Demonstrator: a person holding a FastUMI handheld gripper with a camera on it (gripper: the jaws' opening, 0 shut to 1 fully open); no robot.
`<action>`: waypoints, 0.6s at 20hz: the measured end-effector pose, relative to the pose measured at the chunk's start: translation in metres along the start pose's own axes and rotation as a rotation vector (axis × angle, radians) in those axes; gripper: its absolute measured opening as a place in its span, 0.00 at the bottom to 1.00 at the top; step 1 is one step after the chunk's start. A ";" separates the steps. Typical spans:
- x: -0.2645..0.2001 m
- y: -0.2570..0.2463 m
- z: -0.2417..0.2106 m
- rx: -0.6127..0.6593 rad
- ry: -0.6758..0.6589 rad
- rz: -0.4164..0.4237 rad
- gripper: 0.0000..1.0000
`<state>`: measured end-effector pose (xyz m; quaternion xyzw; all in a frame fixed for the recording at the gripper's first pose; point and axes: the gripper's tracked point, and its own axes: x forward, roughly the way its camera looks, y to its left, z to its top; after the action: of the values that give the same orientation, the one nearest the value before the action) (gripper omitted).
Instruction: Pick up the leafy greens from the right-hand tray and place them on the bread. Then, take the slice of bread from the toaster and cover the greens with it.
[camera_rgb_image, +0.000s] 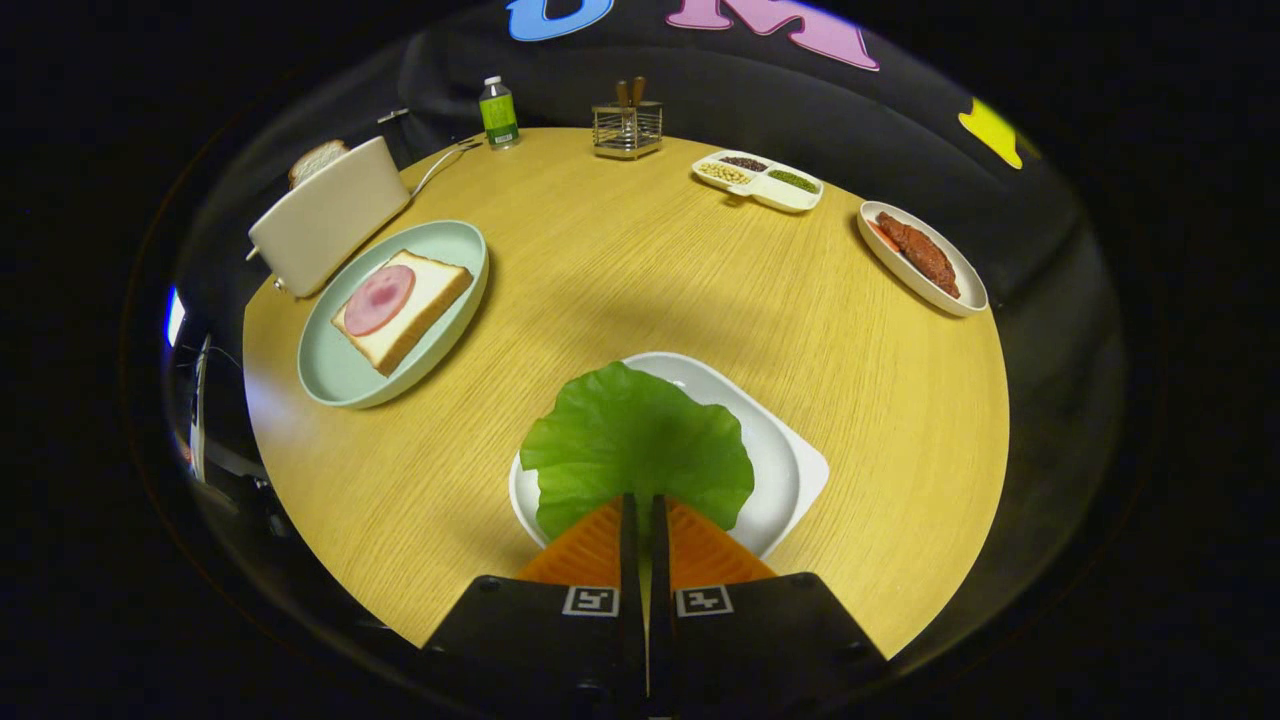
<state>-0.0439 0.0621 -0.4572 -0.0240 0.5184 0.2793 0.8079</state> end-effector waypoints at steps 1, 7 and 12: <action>-0.010 0.001 0.006 0.006 -0.023 -0.005 0.06; -0.067 0.050 0.063 0.013 -0.171 0.041 0.06; -0.068 0.123 0.115 0.013 -0.209 0.115 0.06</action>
<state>-0.0289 0.1745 -0.3154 0.0402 0.4335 0.3226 0.8405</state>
